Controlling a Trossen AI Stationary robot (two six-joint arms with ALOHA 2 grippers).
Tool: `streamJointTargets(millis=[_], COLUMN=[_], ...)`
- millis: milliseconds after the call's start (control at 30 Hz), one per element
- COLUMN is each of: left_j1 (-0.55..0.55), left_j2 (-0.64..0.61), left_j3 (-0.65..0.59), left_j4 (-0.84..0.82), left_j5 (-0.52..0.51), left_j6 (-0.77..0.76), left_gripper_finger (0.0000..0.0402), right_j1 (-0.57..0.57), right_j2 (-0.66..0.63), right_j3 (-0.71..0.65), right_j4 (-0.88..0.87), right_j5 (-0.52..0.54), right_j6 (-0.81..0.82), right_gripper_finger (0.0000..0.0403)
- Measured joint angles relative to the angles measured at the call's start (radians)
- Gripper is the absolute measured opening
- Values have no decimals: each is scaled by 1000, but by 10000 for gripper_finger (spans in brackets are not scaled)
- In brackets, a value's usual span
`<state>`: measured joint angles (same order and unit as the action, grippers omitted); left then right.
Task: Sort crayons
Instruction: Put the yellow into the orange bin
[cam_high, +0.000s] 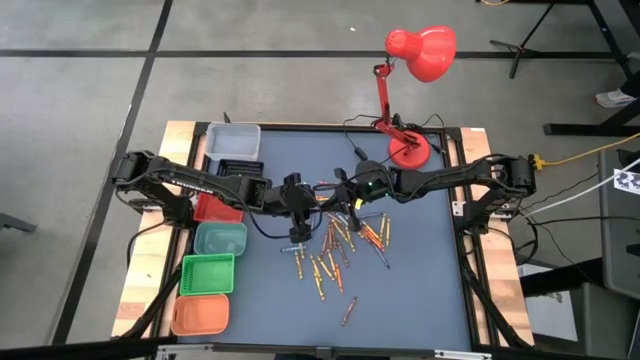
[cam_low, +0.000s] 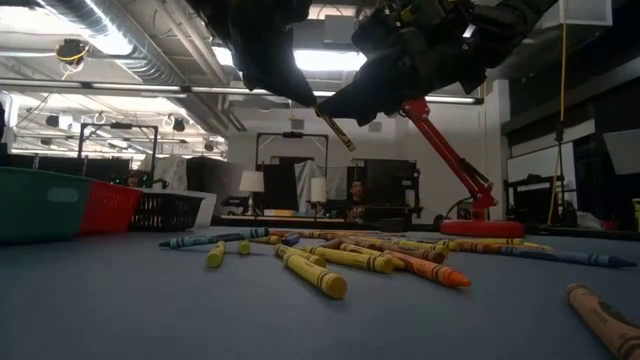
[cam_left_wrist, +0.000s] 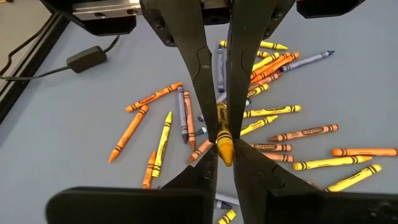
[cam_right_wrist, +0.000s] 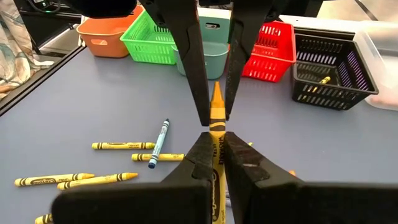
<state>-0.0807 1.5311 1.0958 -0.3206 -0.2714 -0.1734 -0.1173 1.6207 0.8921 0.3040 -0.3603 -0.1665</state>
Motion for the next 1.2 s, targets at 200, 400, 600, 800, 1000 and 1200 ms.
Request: streamJointTargets(millis=[200, 400, 600, 800, 1000, 1200], left_j1=[0, 0, 0, 0, 0, 0], left_j2=[0, 0, 0, 0, -16, -113], left_j3=[0, 0, 0, 0, 0, 0], left_j4=[-1, -1, 0, -2, -81, -264], left_j5=[-1, -1, -1, -3, 2, 2], left_j6=[0, 0, 0, 0, -1, -62], left_gripper_finger=[5, 5, 5, 5, 5, 5], right_j1=[0, 0, 0, 0, -1, -2], right_j2=[0, 0, 0, 0, 0, 0], right_j3=[0, 0, 0, 0, 0, 0], right_j4=[-2, -2, -2, 0, -67, -188], right_j5=[0, 0, 0, 51, 138, 202], right_j6=[0, 0, 0, 2, 4, 4], right_gripper_finger=[17, 17, 32, 100, 141, 147])
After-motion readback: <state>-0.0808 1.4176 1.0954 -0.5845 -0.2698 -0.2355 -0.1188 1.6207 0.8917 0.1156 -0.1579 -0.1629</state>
